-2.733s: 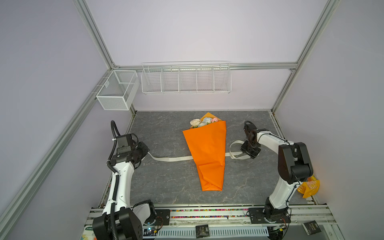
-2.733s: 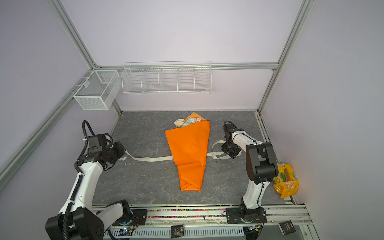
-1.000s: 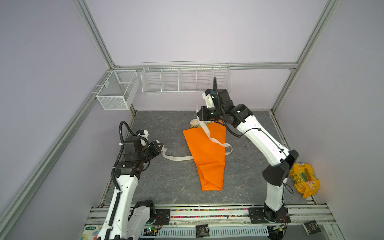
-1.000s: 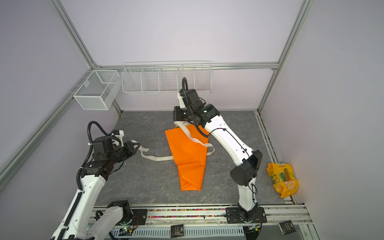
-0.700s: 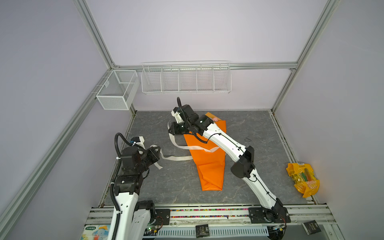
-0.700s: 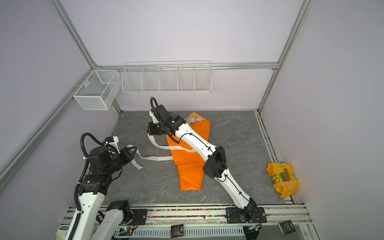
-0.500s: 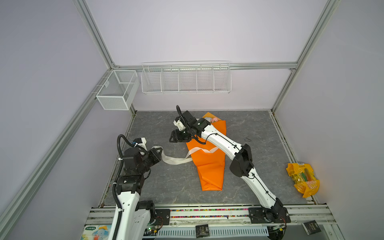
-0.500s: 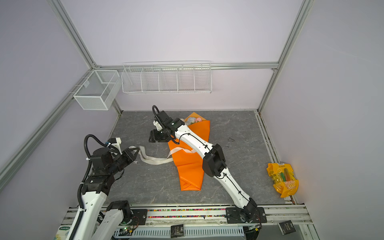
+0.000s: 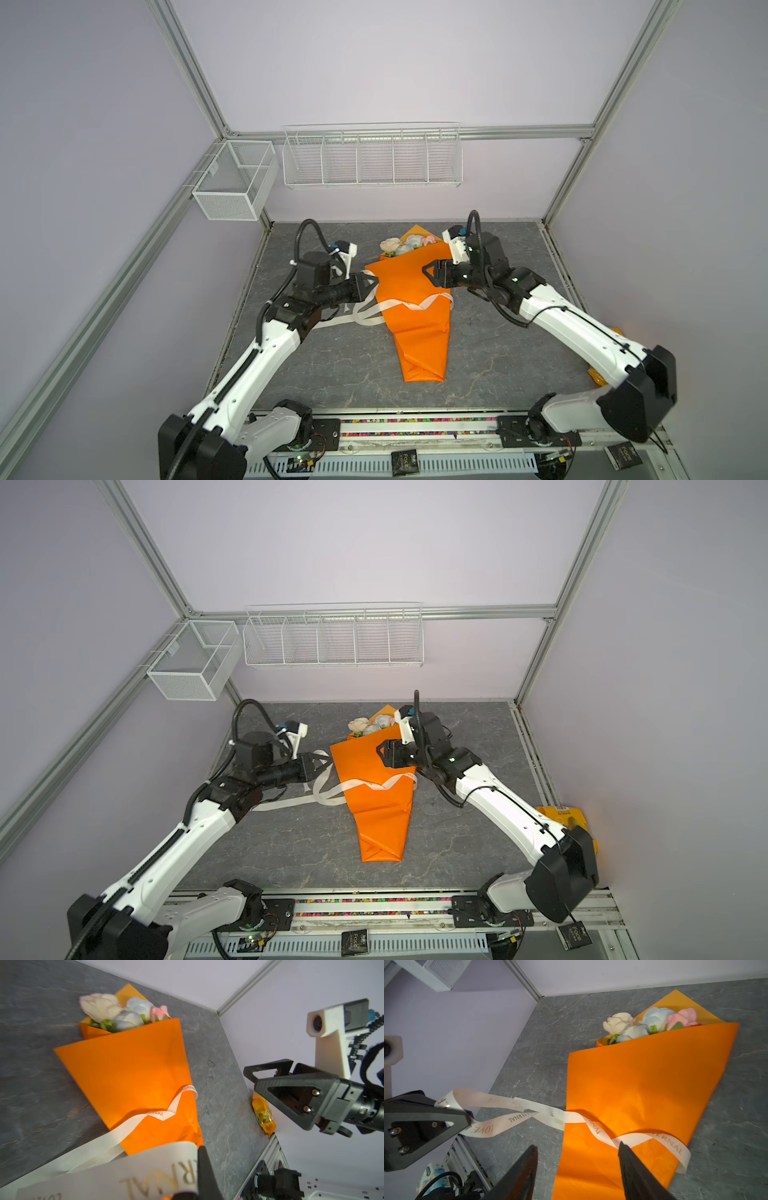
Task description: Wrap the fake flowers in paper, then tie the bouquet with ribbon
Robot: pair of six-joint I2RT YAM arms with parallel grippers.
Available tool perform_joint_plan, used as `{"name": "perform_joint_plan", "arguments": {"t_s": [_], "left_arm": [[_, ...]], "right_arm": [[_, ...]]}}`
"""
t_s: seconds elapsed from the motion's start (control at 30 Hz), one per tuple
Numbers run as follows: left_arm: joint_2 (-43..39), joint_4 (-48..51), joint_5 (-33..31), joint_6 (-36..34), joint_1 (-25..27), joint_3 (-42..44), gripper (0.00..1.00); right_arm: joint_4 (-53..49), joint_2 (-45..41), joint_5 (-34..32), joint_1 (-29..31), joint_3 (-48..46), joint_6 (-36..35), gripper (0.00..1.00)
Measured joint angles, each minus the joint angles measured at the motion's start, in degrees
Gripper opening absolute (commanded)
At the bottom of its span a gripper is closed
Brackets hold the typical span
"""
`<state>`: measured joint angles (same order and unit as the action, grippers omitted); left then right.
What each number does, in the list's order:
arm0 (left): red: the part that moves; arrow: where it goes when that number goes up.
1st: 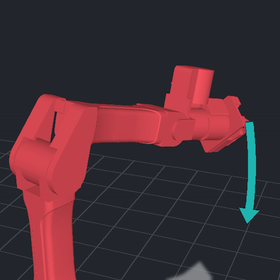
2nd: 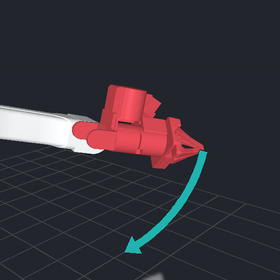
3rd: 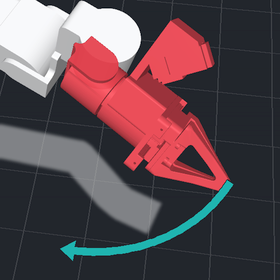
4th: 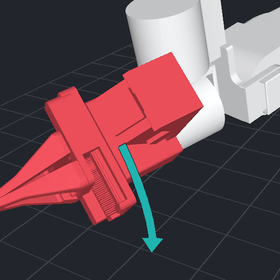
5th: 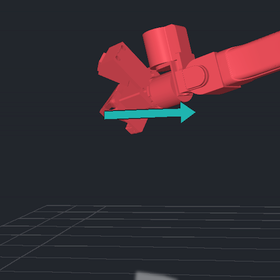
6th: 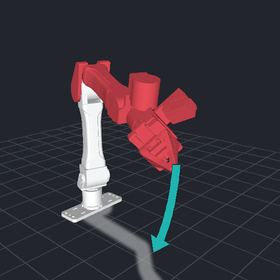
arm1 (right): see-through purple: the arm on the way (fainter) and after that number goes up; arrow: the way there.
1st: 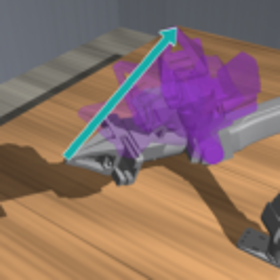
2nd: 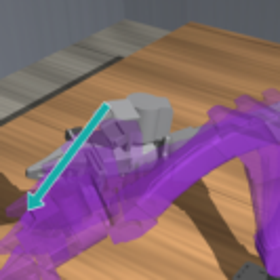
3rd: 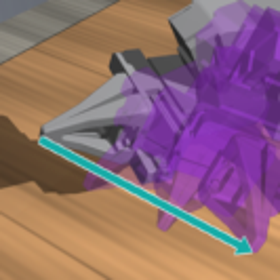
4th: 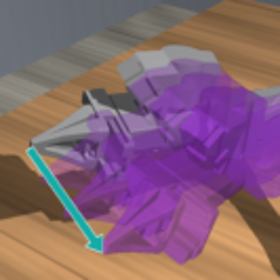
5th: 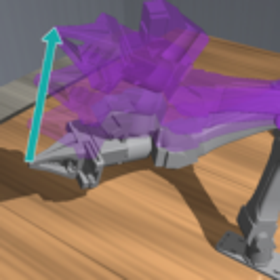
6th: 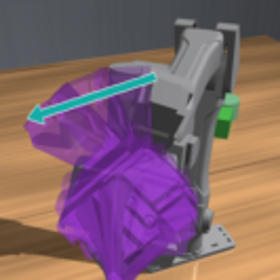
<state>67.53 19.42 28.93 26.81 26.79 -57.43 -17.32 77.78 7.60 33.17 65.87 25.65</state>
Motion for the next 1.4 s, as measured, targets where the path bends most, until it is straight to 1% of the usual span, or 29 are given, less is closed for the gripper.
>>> {"name": "perform_joint_plan", "arguments": {"t_s": [0.07, 0.13, 0.23, 0.3, 0.4, 0.5, 0.67, 0.7, 0.77, 0.8, 0.83, 0.9, 0.97, 1.0, 1.1, 1.13, 1.3, 1.4], "left_arm": [[5.33, 0.59, 0.20, -1.29, 3.56, -4.22, 0.00], [11.58, 2.86, 0.48, -3.15, 6.32, -10.01, 0.00], [18.10, 4.28, 0.72, -4.81, 8.46, -15.45, 0.00], [21.18, 5.25, 0.96, -5.64, 8.92, -17.22, 0.00], [26.29, 8.44, -0.17, -7.96, 9.14, -21.14, 0.00], [31.98, 12.83, -2.89, -11.41, 9.25, -26.51, 0.00], [42.51, 20.24, -7.72, -18.14, 9.46, -36.15, 0.03], [44.68, 21.59, -8.63, -19.39, 9.62, -38.10, 0.06], [48.57, 23.98, -9.64, -21.46, 9.79, -41.83, 0.18], [50.66, 25.66, -9.57, -22.56, 9.86, -44.17, 0.18], [52.54, 27.45, -9.35, -23.54, 9.90, -46.62, 0.23], [57.18, 31.71, -9.42, -26.08, 10.36, -53.20, 0.44], [60.54, 36.11, -11.82, -28.70, 11.37, -58.31, 0.58], [61.20, 37.73, -13.35, -29.49, 12.02, -59.21, 0.61], [60.28, 41.22, -16.28, -31.50, 13.42, -58.31, 0.63], [59.23, 41.07, -16.81, -32.00, 13.64, -56.78, 0.65], [49.62, 40.15, -18.58, -34.91, 13.44, -44.13, 0.67], [47.06, 38.84, -20.41, -37.62, 13.31, -40.13, 0.70]], "right_arm": [[0.68, -0.61, 1.46, -2.05, -2.97, -0.09, 0.63], [1.07, -0.61, 3.48, -2.86, -5.11, -0.46, 0.66], [4.17, -2.60, 5.33, -2.93, -9.88, -0.81, 0.69], [4.02, -5.16, 4.72, -3.02, -12.57, -1.09, 0.69], [3.39, -7.54, 3.04, -4.26, -13.38, -1.77, 0.69], [4.09, -7.91, 2.38, -5.73, -14.01, -2.10, 0.69], [4.74, -6.80, 1.88, -5.99, -18.38, -1.97, 0.69], [4.79, -5.95, 1.95, -5.99, -18.58, -1.90, 0.69], [5.20, -4.00, 2.16, -5.99, -18.62, -1.66, 0.68], [5.66, -2.97, 2.27, -5.99, -18.62, -1.44, 0.68], [6.01, -2.23, 2.32, -5.99, -18.62, -1.27, 0.68], [6.67, -0.96, 2.27, -5.99, -18.64, -0.72, 0.68], [7.26, -0.42, 2.29, -6.03, -18.64, -0.37, 0.69], [7.58, -0.22, 2.29, -6.03, -18.62, -0.33, 0.69], [8.15, 0.15, 2.29, -6.03, -18.62, -0.15, 0.69], [8.22, 0.24, 2.29, -6.03, -18.62, -0.13, 0.69], [8.55, 0.50, 2.21, -6.03, -18.64, 0.13, 0.69], [8.83, 0.50, 2.08, -6.08, -18.64, 0.28, 0.69]]}}
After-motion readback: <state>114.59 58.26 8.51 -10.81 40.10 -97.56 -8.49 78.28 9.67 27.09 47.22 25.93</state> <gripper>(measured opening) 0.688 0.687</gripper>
